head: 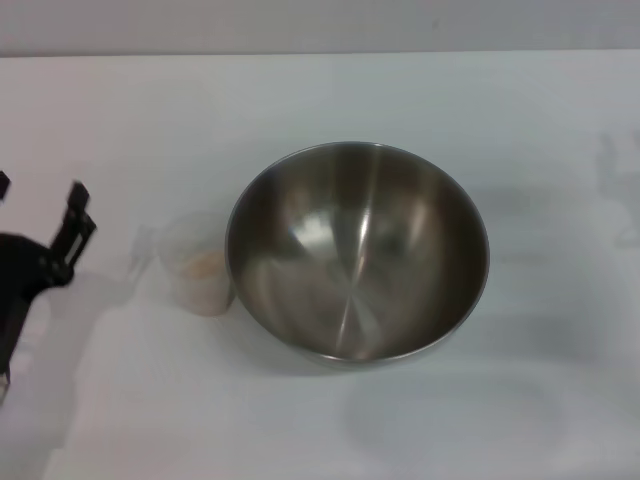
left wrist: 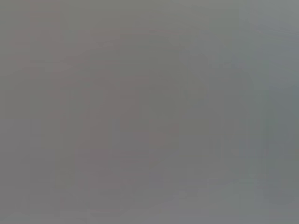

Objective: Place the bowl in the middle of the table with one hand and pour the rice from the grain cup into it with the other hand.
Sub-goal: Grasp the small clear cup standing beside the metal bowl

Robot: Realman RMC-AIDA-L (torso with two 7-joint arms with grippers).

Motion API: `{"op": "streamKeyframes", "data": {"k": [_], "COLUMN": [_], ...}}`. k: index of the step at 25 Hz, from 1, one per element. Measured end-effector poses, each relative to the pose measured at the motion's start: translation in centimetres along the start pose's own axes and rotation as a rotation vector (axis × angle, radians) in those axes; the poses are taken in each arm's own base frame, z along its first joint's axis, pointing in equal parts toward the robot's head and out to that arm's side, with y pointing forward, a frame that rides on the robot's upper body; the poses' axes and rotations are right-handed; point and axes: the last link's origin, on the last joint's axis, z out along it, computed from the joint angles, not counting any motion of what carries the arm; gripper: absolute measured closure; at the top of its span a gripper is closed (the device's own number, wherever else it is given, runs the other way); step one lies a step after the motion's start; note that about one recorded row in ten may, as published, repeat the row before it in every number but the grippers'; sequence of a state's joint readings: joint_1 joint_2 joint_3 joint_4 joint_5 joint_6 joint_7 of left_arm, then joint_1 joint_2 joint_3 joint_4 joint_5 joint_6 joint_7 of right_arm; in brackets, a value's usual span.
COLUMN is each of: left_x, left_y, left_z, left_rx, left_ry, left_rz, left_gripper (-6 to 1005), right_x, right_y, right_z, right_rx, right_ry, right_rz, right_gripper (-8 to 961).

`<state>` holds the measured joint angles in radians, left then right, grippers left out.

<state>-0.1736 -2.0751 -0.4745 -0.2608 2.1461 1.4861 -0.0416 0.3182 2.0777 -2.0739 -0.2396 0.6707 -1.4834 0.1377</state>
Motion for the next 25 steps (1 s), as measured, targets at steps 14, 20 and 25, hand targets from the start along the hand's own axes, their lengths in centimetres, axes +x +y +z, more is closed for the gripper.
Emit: {"op": "streamKeyframes", "data": {"k": [14, 20, 25], "left_x": [-1.3, -2.0, -2.4], "left_y": [2.1, 2.3, 2.1], "left_z": [-2.4, -1.7, -1.6], "left_rx": [-0.117, -0.131, -0.129], "left_ry": [-0.087, -0.138, -0.161], "left_rz": [-0.004, 0.005, 0.009], "left_gripper": [219, 220, 220], "right_x": [0.4, 0.3, 0.4], "right_y": [-0.3, -0.4, -0.5], "right_z": [1.5, 1.2, 1.0], "right_rx": [0.004, 0.005, 0.007], "right_ry": [0.024, 0.022, 0.027], "right_rz": [-0.016, -0.017, -0.021], "right_gripper": [570, 570, 570]}}
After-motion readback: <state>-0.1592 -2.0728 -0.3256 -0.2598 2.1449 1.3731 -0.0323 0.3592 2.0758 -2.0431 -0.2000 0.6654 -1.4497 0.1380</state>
